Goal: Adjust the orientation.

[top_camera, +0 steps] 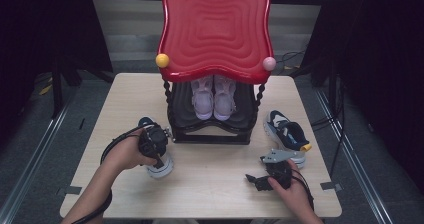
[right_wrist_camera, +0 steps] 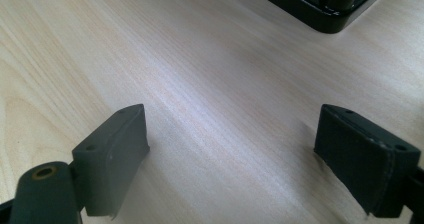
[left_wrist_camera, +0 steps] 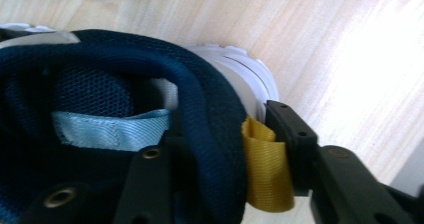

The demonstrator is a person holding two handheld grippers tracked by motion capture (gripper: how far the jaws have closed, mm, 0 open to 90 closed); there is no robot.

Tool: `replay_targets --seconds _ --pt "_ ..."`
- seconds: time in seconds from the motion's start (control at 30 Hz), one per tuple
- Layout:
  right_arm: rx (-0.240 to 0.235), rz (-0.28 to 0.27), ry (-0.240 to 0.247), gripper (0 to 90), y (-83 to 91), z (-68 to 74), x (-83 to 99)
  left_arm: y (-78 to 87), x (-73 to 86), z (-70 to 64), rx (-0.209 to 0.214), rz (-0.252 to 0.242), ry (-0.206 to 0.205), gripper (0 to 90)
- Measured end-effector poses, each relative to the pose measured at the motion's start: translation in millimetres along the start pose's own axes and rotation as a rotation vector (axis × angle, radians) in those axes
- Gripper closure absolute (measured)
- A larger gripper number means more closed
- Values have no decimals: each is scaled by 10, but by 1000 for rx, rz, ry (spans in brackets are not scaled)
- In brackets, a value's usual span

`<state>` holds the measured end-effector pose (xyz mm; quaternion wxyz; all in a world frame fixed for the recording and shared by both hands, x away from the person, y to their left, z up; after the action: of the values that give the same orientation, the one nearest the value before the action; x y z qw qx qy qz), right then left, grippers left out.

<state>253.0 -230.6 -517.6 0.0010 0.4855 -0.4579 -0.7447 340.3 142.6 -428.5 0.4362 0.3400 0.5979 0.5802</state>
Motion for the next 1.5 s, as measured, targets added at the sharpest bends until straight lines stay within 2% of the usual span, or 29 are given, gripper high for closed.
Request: replay_targets --seconds 0.33,0.43,0.67,0.77,0.9,0.93,0.97,1.0,1.03,1.07,1.1,1.17,1.47,1.5 --pt "0 0 0 130 0 0 0 -7 -16 -19 6 22 -27 680" --pt "1 1 0 130 1 -1 0 -11 -20 -27 13 9 -11 697" --pt "-1 -1 4 130 -2 -3 -1 17 -8 -31 7 13 -24 720" --pt "-1 -1 4 130 -1 -3 -1 47 1 -34 6 12 -14 719" --pt "-2 -1 5 130 -1 -4 -2 122 11 -32 10 9 -19 719" --pt "-2 -1 5 130 -1 -4 -2 131 15 -38 12 -7 -8 719" --pt "-3 -1 4 130 -1 -4 -2 157 12 -32 11 9 -26 719" --pt "-2 -1 4 130 -1 -4 -2 166 14 -41 10 2 -19 718" --pt "-2 -1 4 130 -1 -4 -2 193 9 -37 13 13 -30 718" --pt "-3 -1 4 130 -1 -4 -1 222 10 -50 18 2 -20 718" --pt "-3 -1 5 130 -1 -5 -1 243 10 -44 16 3 -33 718" --pt "-2 -1 5 130 -1 -4 -2 283 7 -47 16 -2 -31 718" --pt "-2 -2 1 130 -1 -2 -2 485 -5 -30 2 -1 -30 717" --pt "0 -5 5 130 -2 -6 -3 535 -11 -22 3 8 -39 717"
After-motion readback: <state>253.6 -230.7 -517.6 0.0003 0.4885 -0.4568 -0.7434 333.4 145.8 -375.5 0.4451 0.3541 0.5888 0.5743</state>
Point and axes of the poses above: each handheld gripper's, and its own axes: y roughly backward along the jaws, x roughly out of its underside, z roughly to its left, the point moved 1 cm from there along -y, roughly forward along the jaws, and after that the axes turned 7 degrees about -x, right-handed, at the moved point
